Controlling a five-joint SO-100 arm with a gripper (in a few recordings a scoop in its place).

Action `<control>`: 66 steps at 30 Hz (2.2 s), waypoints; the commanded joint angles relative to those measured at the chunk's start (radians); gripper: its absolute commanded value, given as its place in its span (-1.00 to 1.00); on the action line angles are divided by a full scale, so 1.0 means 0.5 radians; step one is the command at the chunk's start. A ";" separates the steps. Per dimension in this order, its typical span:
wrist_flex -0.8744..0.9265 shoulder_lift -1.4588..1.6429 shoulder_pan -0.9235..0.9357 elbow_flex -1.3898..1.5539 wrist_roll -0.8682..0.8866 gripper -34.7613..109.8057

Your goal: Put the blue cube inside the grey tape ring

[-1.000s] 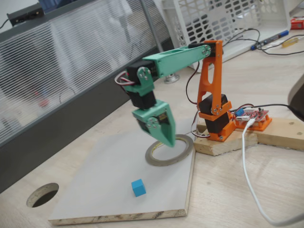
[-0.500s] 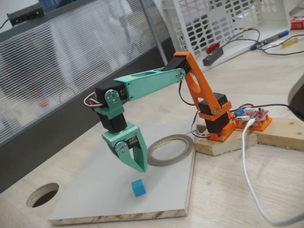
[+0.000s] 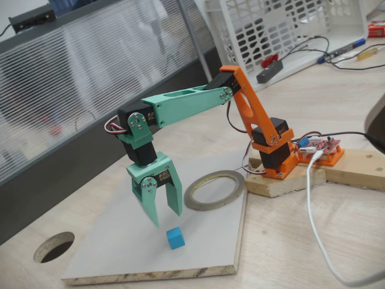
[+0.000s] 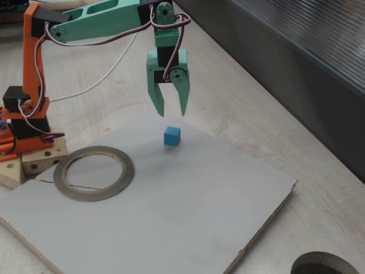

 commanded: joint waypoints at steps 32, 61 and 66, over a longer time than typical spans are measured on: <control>0.101 0.055 -0.031 0.218 0.028 0.62; 0.218 -0.411 -0.031 0.055 0.028 0.62; 0.227 -0.411 -0.031 0.055 0.028 0.62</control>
